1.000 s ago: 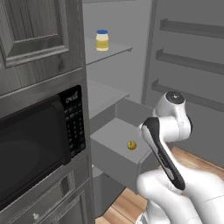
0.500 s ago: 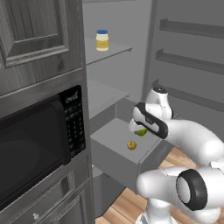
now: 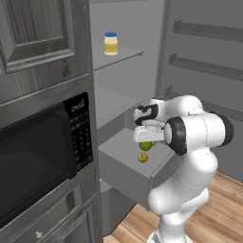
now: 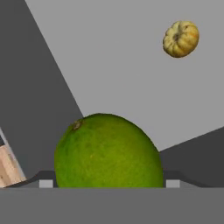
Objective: Place the squash and lime inside the fridge drawer. Close the drawer after placing the vegetables.
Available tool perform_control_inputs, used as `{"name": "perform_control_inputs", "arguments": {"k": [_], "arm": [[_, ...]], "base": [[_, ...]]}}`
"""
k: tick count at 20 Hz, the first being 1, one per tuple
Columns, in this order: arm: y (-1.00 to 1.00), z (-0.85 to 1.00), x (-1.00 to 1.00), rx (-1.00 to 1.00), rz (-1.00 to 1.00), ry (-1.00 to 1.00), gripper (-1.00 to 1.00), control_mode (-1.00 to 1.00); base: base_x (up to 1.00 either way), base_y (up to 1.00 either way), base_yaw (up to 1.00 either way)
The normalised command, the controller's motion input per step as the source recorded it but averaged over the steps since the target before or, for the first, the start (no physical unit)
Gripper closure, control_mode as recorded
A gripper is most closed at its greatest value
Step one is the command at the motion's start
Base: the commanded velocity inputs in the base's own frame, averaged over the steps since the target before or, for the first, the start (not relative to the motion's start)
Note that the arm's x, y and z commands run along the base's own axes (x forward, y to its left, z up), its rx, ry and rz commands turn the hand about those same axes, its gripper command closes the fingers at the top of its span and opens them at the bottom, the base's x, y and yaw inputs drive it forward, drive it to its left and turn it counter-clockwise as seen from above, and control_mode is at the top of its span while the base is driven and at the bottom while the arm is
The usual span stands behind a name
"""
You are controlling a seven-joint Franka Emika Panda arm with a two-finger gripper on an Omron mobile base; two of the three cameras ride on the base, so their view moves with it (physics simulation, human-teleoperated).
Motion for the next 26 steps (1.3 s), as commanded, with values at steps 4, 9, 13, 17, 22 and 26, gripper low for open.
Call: {"name": "perform_control_inputs", "arguments": {"k": [4,9,13,17,22,26], "arm": [[0.00,-0.96,0.37,-0.02,0.00,0.06,1.00,-1.00],[0.00,-0.75,0.33,-0.01,0.00,0.00,1.00,-1.00],[0.00,-0.50,0.39,0.00,0.00,0.04,1.00,-1.00],[0.00,-0.56,0.38,0.00,0.00,0.06,1.00,-1.00],[0.00,-0.53,0.29,-0.01,0.00,0.05,1.00,-1.00],[0.00,-0.44,0.21,-0.01,0.00,0.06,1.00,-1.00]], "base": [[0.00,0.00,0.00],[0.00,0.00,0.00],[0.00,0.00,0.00],[0.00,0.00,0.00],[0.00,0.00,0.00],[0.00,0.00,0.00]]}}
